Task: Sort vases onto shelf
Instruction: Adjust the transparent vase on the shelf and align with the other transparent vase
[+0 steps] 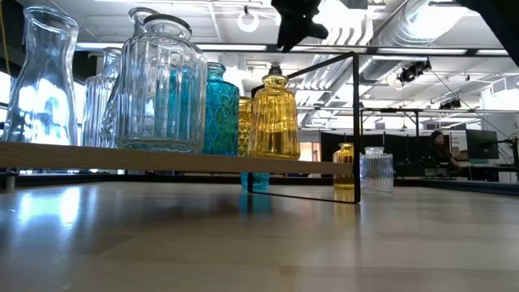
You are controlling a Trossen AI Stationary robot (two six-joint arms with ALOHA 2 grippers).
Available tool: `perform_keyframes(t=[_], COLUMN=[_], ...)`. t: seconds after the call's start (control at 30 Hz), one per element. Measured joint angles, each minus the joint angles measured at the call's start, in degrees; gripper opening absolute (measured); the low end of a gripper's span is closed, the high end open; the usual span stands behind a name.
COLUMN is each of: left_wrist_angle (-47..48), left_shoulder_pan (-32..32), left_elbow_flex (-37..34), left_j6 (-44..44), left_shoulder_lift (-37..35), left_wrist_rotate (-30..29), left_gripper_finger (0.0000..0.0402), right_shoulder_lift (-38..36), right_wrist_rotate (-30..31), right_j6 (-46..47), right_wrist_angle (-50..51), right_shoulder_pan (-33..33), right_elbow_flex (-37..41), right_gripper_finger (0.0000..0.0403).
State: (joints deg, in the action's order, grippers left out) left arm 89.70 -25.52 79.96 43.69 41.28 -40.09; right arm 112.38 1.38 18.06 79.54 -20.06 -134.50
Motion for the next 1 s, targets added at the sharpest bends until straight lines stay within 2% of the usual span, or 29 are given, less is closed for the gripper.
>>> perform_keyframes(t=[0.13,0.23,0.33,0.43,0.5,0.6,0.8,0.9,1.0], left_wrist_angle=[-1.5,-8.4,-16.0,-19.2,-20.6,-21.8,-25.8,-27.0,-26.9], left_shoulder_pan=[0.0,0.0,0.0,0.0,0.0,0.0,0.0,0.0,0.0], left_elbow_flex=[-9.0,-16.3,-23.1,-28.1,-30.0,-31.2,-31.2,-31.2,-31.2], left_j6=[2.6,3.6,2.0,1.7,1.6,0.7,-0.4,-0.9,-0.9], left_shoulder_lift=[-5.9,-10.7,-15.6,-19.0,-20.8,-22.5,-24.3,-24.6,-24.6], left_wrist_rotate=[-0.8,0.7,4.4,5.3,5.4,7.7,12.0,12.1,11.8], left_gripper_finger=[0.0000,0.0000,0.0000,0.0000,0.0000,0.0000,0.0000,0.0000,0.0000], right_shoulder_lift=[0.0,0.0,0.0,0.0,0.0,0.1,0.3,0.3,0.0], right_wrist_rotate=[-7.7,-11.8,-13.0,-13.9,-15.9,-22.6,-36.2,-37.1,-37.2], right_j6=[0.0,-0.1,-0.6,-0.8,-1.1,-1.4,1.3,1.3,0.0], right_wrist_angle=[-5.6,-10.0,-13.3,-15.1,-18.6,-29.5,-64.5,-75.1,-76.0], right_shoulder_pan=[-1.6,-1.7,-1.7,-1.7,-1.7,-0.2,7.6,11.9,15.2], right_elbow_flex=[0.0,0.0,0.0,0.0,0.7,2.7,7.1,7.4,7.5], right_gripper_finger=[0.0074,0.0074,0.0074,0.0074,0.0074,0.0074,0.0074,0.0074,0.0074])
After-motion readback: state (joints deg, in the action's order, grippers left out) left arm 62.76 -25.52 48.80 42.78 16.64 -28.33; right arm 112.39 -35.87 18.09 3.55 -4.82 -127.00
